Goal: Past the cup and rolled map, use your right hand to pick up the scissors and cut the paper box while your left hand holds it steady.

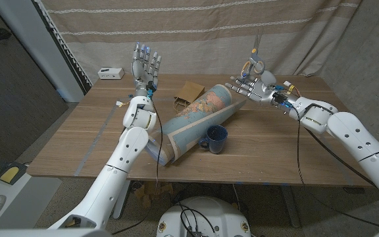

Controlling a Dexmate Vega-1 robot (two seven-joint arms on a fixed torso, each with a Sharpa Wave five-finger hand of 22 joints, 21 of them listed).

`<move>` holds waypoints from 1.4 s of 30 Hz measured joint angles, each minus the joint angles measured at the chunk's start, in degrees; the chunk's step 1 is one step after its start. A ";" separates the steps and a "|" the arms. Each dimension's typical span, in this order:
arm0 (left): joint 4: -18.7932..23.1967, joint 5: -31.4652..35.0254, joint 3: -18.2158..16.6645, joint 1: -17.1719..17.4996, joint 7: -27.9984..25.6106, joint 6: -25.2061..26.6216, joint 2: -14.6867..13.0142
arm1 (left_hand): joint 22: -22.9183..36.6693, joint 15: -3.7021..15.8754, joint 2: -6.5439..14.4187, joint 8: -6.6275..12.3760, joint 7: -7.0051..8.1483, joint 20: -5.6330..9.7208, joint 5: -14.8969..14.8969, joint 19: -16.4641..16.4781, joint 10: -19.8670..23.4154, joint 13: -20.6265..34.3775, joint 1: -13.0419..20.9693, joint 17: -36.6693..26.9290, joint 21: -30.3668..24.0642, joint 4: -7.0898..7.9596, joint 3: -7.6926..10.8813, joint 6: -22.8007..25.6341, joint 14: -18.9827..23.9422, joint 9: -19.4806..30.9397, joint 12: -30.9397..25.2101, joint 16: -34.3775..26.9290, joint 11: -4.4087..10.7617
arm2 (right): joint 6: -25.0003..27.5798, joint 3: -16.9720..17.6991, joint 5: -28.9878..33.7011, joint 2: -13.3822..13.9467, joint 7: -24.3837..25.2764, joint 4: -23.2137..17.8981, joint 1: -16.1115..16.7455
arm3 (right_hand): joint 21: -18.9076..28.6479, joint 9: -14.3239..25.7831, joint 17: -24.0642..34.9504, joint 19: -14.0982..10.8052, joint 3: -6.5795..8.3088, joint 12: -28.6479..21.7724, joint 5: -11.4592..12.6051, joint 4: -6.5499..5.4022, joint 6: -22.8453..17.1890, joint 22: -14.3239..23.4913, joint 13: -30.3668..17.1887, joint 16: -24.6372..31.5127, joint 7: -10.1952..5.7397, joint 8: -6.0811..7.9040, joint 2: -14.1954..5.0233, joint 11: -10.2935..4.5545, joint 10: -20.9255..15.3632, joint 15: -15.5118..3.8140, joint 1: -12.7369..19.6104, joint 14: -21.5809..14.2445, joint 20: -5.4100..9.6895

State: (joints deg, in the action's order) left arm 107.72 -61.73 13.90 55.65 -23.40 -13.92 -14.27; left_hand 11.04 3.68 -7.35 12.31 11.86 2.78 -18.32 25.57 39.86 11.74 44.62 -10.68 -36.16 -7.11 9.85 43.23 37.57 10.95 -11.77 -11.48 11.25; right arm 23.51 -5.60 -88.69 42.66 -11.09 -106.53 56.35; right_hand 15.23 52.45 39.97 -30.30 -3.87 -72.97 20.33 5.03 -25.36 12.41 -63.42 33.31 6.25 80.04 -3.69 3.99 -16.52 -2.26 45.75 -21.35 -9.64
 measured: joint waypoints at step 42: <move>-2.29 0.33 0.30 -1.26 1.98 -1.24 0.79 | 0.00 -0.10 0.29 0.00 -0.30 0.00 0.00 0.00 0.52 0.00 -0.28 0.00 0.00 0.00 0.00 1.30 0.10 0.00 -0.33 0.00 0.10 | 6.86 -0.65 4.37 8.43 -6.57 2.86 -3.58 | -1.49 1.13 -2.29 0.72 -0.62 2.14 -1.28 0.19 6.77 -0.95 3.10 -1.98 1.84 -2.01 -0.26 2.45 3.89 3.28 -0.80 4.26 -2.77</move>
State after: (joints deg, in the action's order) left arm 105.43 -61.40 14.21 54.39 -21.42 -15.16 -13.49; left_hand 11.04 3.57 -7.06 12.31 11.57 2.77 -18.32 25.57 40.38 11.74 44.34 -10.68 -36.16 -7.12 9.85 44.53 37.68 10.95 -12.10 -11.48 11.35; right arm 30.37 -6.25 -84.32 51.09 -17.66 -103.67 52.77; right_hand 13.74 53.57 37.68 -29.58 -4.49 -70.83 19.05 5.22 -18.59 11.45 -60.31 31.32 8.10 78.02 -3.95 6.45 -12.64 1.02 44.95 -17.09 -12.40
